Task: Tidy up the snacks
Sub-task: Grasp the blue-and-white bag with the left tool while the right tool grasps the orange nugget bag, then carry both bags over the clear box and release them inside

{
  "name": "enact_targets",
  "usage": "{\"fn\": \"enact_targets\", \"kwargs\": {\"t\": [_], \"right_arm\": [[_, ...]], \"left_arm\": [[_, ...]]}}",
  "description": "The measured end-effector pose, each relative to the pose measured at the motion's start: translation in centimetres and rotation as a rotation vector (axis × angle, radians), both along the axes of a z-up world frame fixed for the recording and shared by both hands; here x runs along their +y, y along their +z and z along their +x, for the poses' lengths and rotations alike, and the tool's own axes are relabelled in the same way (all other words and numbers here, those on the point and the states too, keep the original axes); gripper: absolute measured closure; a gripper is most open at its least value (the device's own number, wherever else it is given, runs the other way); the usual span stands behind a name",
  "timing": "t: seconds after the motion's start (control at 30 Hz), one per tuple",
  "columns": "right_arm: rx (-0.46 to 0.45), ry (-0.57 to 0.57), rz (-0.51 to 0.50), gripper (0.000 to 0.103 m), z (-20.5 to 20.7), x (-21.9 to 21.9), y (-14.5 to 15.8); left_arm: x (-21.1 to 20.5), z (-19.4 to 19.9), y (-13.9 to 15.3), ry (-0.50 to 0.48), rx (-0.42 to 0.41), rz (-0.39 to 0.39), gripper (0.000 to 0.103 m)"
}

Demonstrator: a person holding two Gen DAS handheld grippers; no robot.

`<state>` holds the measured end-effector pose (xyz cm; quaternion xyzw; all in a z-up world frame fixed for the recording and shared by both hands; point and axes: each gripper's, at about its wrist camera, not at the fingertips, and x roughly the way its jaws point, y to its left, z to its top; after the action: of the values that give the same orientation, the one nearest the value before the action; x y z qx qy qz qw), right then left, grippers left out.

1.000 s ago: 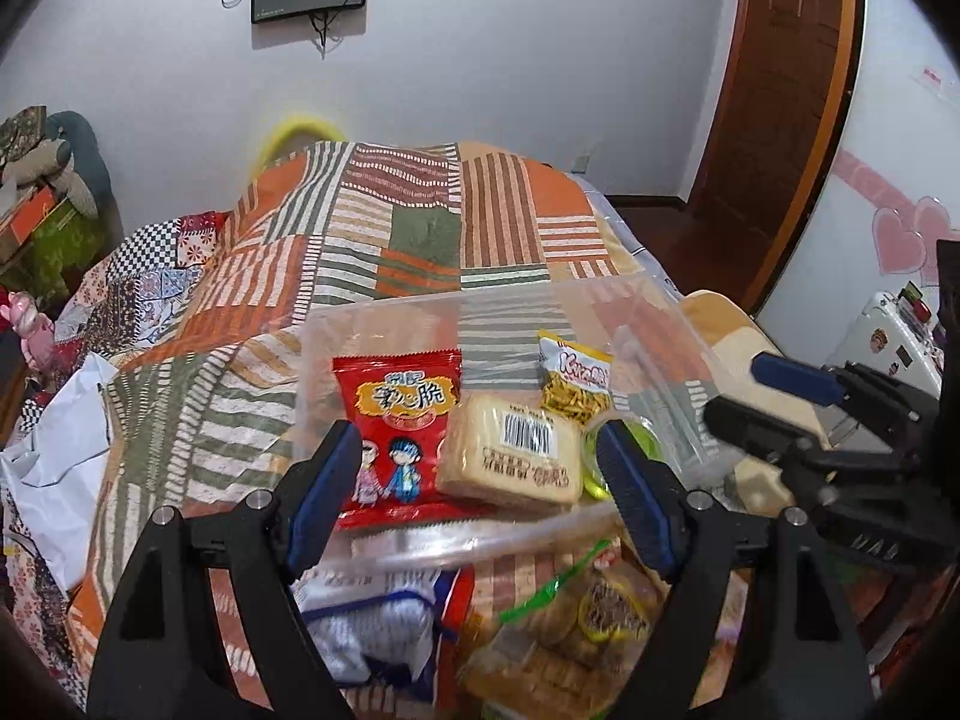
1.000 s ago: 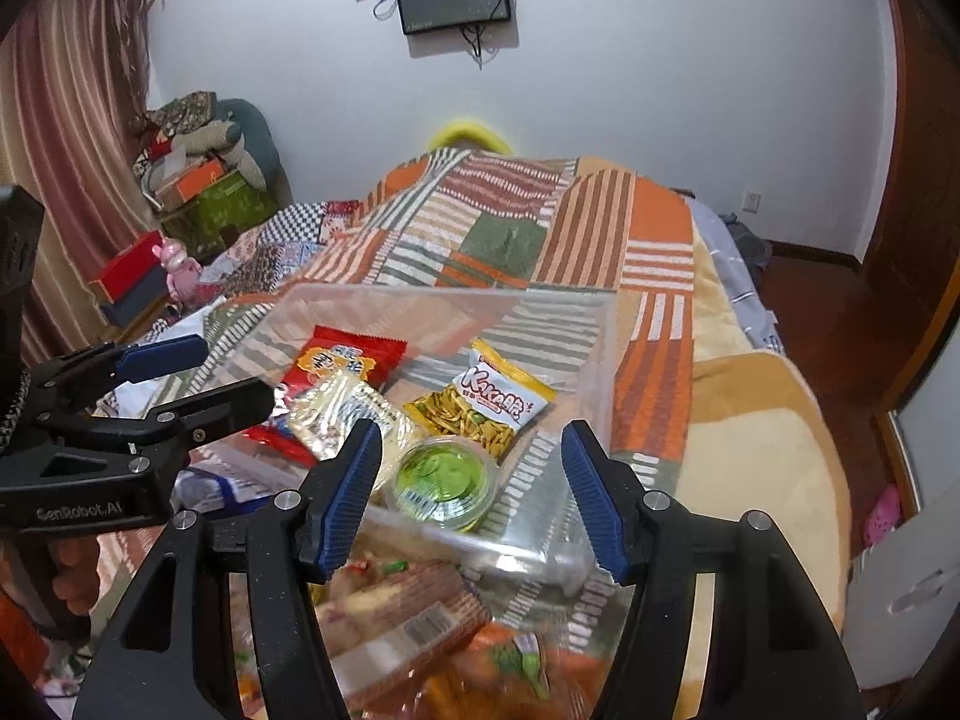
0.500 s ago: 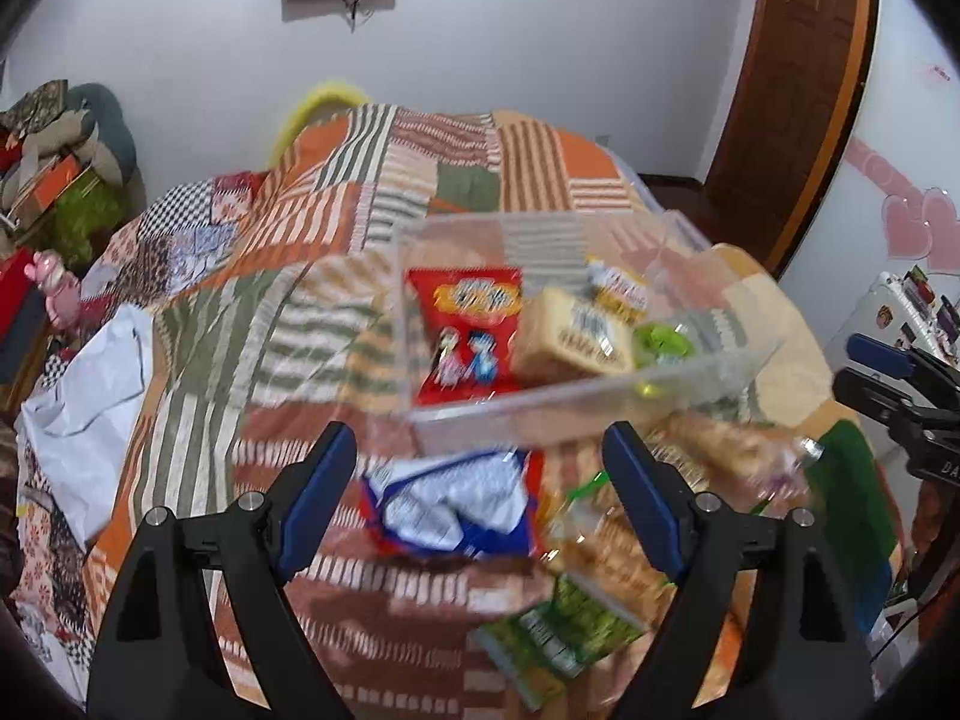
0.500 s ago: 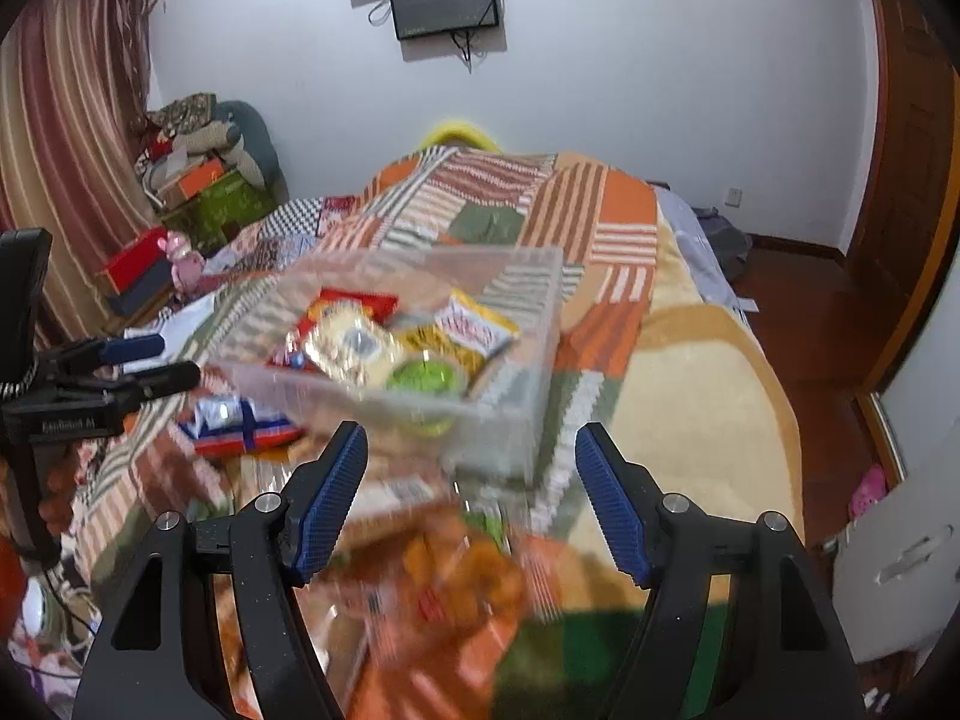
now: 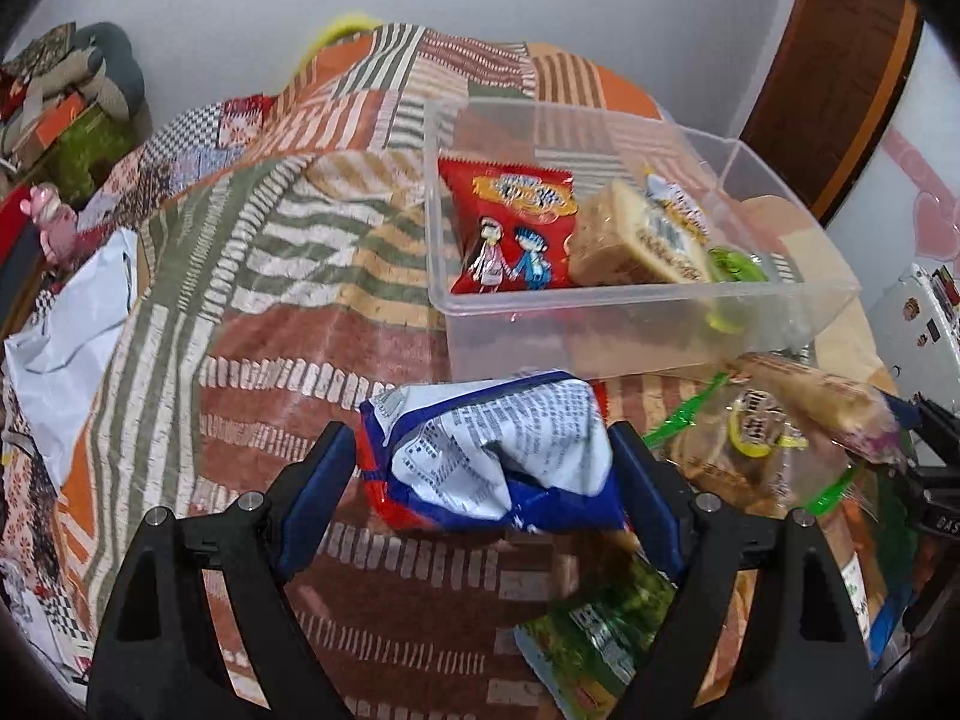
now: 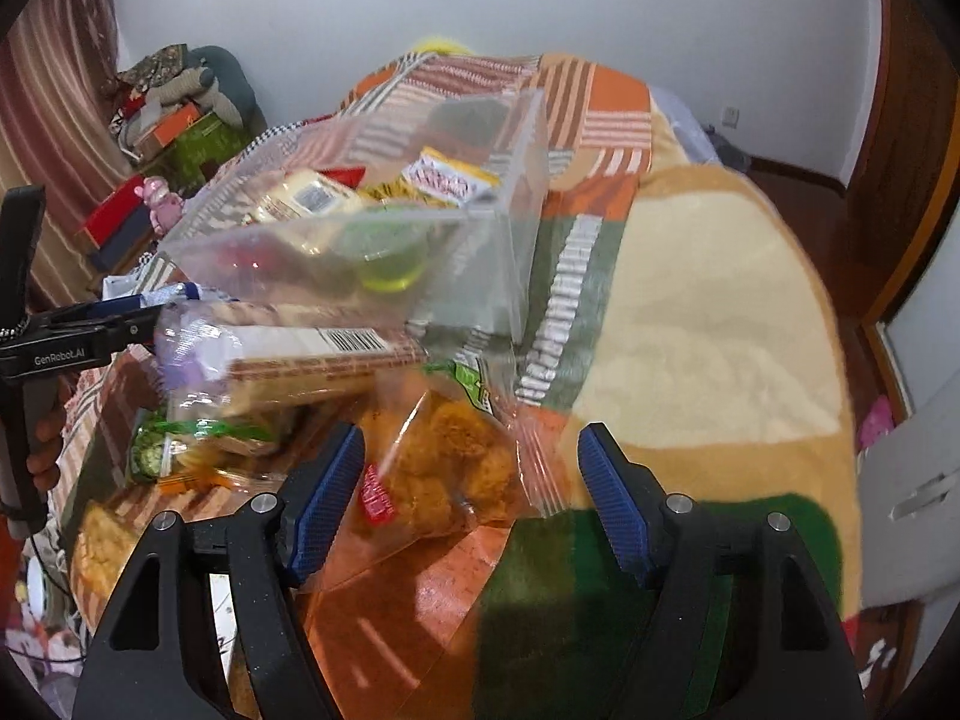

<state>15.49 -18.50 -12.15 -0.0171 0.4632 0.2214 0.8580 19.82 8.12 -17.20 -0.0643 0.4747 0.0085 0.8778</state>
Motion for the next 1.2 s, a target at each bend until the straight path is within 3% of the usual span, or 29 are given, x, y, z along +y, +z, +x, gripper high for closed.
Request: {"fn": "enact_targets", "kwargs": {"t": [0.1,0.43,0.5,0.6,0.67,0.83,1.2], "right_arm": [[0.022,-0.013,0.018,0.019,0.4,-0.1,-0.7],[0.101,-0.016,0.093,0.016,0.9,0.3,-1.8],[0.104,-0.009,0.102,0.022,0.9,0.2,-1.8],[0.098,-0.014,0.11,0.045,0.7,-0.2,-1.6],[0.092,-0.027,0.109,0.051,0.6,-0.6,-1.5],[0.083,-0.038,0.129,0.056,0.3,-1.3,-1.1],[-0.032,-0.06,0.107,0.058,-0.8,-2.5,2.4]], "left_arm": [[0.0,0.4,-0.9,0.008,0.007,-0.008,0.015],[-0.7,0.7,-1.8,0.021,-0.04,0.037,0.014],[-0.7,0.1,-1.8,0.022,-0.05,0.042,0.018],[-0.5,-0.6,-1.8,0.016,-0.059,0.038,0.024],[-0.5,-1.1,-1.7,0.001,-0.065,0.034,0.027],[-1.1,-2.6,-0.9,-0.035,-0.078,0.066,0.035],[-0.4,-5.0,2.1,-0.015,-0.13,0.047,0.037]]}}
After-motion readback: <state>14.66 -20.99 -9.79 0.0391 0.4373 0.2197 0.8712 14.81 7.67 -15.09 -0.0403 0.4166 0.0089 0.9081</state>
